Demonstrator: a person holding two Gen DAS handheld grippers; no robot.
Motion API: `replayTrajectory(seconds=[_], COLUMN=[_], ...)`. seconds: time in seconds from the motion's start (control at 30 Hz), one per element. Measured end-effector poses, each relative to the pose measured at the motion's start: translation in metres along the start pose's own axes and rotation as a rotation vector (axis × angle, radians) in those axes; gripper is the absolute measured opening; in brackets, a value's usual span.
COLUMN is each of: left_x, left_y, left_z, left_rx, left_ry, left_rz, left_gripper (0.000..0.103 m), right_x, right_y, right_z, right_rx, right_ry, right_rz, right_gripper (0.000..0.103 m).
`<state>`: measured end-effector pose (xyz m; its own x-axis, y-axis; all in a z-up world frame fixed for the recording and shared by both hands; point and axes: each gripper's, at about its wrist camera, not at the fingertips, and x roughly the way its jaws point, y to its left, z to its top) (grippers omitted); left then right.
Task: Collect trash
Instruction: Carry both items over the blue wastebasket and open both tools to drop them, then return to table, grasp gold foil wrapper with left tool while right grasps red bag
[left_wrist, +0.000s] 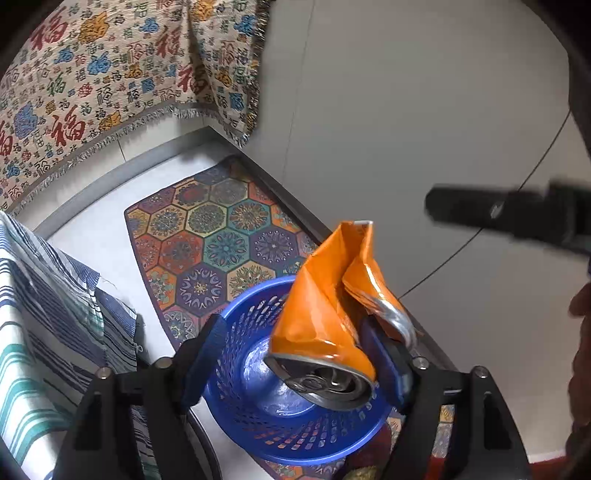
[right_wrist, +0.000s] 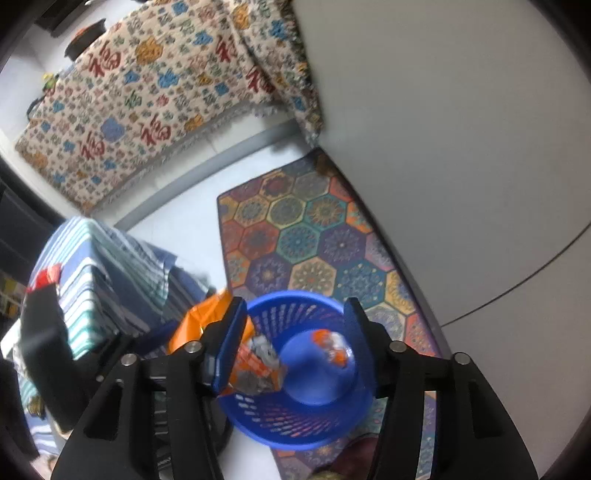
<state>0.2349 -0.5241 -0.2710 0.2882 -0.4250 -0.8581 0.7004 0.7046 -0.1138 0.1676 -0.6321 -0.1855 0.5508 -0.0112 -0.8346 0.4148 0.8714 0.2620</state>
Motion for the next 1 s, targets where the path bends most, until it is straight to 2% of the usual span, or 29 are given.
replayTrajectory(seconds=[0.07, 0.2, 0.27, 0.4, 0.63, 0.8, 1.0], left_x=[0.003, 0.003, -0.004, -0.009, -0.021, -0.073, -0.173], left_y=[-0.001, -0.001, -0.008, -0.008, -0.004, 0.002, 0.011], left_z=[-0.002, -0.003, -0.002, 0.005, 0.005, -0.007, -0.057], left_rx=[0.004, 0.009, 0.054, 0.033, 0.013, -0.043, -0.097], left_ry=[0.008, 0.032, 0.001, -0.010, -0.034, -0.123, -0.255], left_rz=[0.003, 0.024, 0.088, 0.049, 0.056, 0.048, 0.057], left_gripper=[0.084, 0.084, 0.084, 0.084, 0.084, 0.084, 0.084], right_x=[-0.006, -0.014, -0.015, -0.016, -0.020, -0.029, -0.062], right_y=[-0.002, 0.000, 0.003, 0.008, 0.007, 0.014, 0.055], right_z=[0.001, 0.003, 0.003, 0.004, 0.005, 0.003, -0.010], right_rx=[0.014, 0.010, 0.003, -0.009, -0.003, -0.034, -0.166], right_ry=[-0.023, -0.053, -0.055, -0.059, -0.077, -0.111, -0.217], right_rz=[-0.006, 0.000, 0.005, 0.016, 0.018, 0.006, -0.014], right_gripper=[0.065, 0.066, 0.067, 0.067, 0.068, 0.069, 0.074])
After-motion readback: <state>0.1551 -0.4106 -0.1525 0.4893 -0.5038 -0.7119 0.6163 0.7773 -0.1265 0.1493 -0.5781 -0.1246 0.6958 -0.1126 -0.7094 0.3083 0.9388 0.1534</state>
